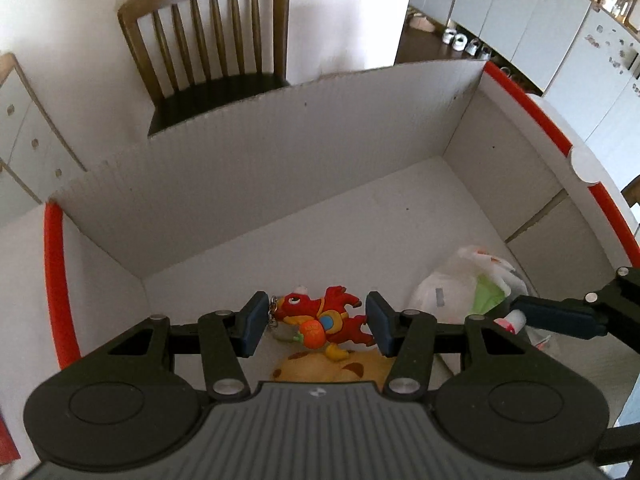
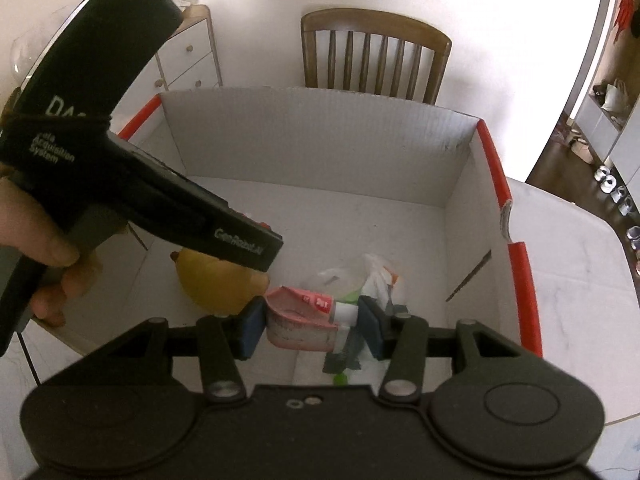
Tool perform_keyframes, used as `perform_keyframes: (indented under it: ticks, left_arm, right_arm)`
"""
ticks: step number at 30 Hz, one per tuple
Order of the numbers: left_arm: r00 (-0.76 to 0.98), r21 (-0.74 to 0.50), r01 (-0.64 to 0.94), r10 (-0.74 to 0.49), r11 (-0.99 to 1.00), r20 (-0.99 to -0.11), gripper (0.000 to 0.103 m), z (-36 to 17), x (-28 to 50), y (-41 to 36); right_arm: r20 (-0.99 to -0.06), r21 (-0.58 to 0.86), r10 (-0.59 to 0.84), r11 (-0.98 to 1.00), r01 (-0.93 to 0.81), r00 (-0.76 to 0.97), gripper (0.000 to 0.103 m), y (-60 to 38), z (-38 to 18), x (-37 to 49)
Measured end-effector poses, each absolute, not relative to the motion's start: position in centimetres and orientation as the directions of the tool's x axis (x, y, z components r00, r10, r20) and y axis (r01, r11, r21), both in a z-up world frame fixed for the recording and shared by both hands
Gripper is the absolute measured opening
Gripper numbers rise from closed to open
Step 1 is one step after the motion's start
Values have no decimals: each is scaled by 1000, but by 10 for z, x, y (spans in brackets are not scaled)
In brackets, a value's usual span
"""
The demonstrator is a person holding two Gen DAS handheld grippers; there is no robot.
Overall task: Organize objects
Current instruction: 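Lower both items into the red box and open both grippers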
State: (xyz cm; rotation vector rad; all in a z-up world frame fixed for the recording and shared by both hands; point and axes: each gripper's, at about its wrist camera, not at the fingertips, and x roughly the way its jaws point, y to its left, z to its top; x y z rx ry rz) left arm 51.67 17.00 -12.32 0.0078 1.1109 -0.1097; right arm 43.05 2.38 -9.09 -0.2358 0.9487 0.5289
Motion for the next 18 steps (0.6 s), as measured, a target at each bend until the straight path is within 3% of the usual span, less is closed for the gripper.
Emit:
perform_keyframes:
  ticks: [2, 4, 5, 18]
  left_arm:
    - [441, -53, 85, -85, 995, -894, 53, -122, 517, 171]
    - [448, -55, 81, -86, 995, -890, 60, -120, 514, 172]
    - [458, -51, 76, -81, 996, -885, 65, -118, 513, 172]
    - [544, -38, 62, -66, 997, -836, 66, -71, 489, 162]
  right_arm:
    - [-818, 54, 339, 849, -525, 464, 56, 21, -89, 429]
    - [-809, 78, 362, 847, -526, 463, 72, 18, -85, 428]
    - [-804, 83, 369, 846, -526, 467, 73, 17, -83, 432]
    - [-769, 94, 397, 846, -525, 502, 76, -2, -47, 415]
